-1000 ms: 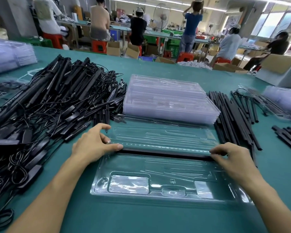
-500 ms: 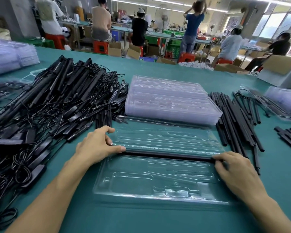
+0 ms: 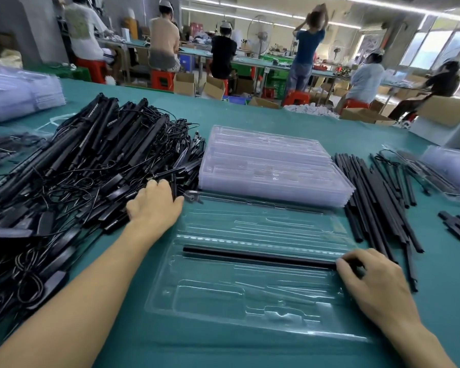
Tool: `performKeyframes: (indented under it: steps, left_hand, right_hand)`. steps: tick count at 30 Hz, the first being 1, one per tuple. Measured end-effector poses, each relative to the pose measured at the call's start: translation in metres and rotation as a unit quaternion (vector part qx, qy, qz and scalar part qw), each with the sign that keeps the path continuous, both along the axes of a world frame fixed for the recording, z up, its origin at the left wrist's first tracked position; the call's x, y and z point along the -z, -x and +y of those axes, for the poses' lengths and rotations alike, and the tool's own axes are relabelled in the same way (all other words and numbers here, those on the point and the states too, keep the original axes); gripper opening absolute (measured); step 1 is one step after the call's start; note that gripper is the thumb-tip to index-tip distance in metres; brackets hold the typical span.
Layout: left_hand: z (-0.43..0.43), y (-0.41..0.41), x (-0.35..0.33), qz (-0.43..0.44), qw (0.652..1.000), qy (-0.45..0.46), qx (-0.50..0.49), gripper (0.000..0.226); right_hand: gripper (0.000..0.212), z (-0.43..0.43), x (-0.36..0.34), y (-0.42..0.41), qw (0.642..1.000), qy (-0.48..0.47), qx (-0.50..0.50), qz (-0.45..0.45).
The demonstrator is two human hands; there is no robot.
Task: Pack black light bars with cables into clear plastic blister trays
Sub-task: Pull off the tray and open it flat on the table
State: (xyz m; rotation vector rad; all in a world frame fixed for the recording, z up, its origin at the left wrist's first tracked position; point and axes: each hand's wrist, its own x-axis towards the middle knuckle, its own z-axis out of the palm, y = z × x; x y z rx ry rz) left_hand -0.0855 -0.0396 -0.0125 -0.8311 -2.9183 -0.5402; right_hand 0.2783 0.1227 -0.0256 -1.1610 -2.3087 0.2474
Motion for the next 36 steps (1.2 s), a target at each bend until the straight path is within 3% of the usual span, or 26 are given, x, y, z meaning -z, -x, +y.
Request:
performKeyframes:
  steps: [3,8,13,16,19,22,24,26,29,36]
  left_hand:
    - [0.012,0.01,0.0,0.011,0.999,0.035,-0.032,0.046]
    - [0.022,0.016,-0.014,0.067,0.991,0.113,-0.025,0.021]
    - [0.024,0.015,-0.015,0.083,0.985,0.148,-0.021,0.017]
    - [0.021,0.007,-0.018,0.103,0.985,0.136,-0.023,0.016]
    - [0.021,-0.012,-0.033,0.172,0.984,0.05,-0.006,0.016]
    - [0.024,-0.061,-0.04,0.284,0.943,-0.059,0.164,0.008]
    - [0.023,-0.1,-0.036,0.321,0.876,-0.092,0.347,0.002]
    - [0.023,-0.129,-0.026,0.346,0.813,-0.055,0.466,0.006]
    - [0.02,-0.151,-0.018,0.313,0.807,-0.031,0.5,0.008]
    - [0.011,-0.162,0.001,0.176,0.81,-0.078,0.553,0.027]
  right_hand:
    - [0.011,0.002,0.002,0.0,1.0,-0.004,-0.006,0.011]
    - [0.012,0.009,0.006,-0.002,1.0,-0.002,-0.019,0.018]
    - [0.012,0.009,0.007,-0.001,1.0,-0.013,-0.015,0.008]
    - [0.012,0.009,0.006,-0.001,1.0,-0.004,-0.017,0.009]
    - [0.006,0.007,0.001,0.001,0.998,-0.012,-0.023,0.053]
    - [0.021,0.0,-0.01,0.013,0.99,-0.019,-0.048,0.135]
    - [0.031,-0.01,-0.023,0.027,0.965,0.111,-0.123,0.204]
    - [0.034,-0.016,-0.029,0.034,0.932,0.214,-0.197,0.214]
    - [0.022,-0.018,-0.03,0.031,0.941,0.182,-0.229,0.17]
    - [0.024,-0.018,-0.019,0.0,0.949,0.138,-0.281,0.033]
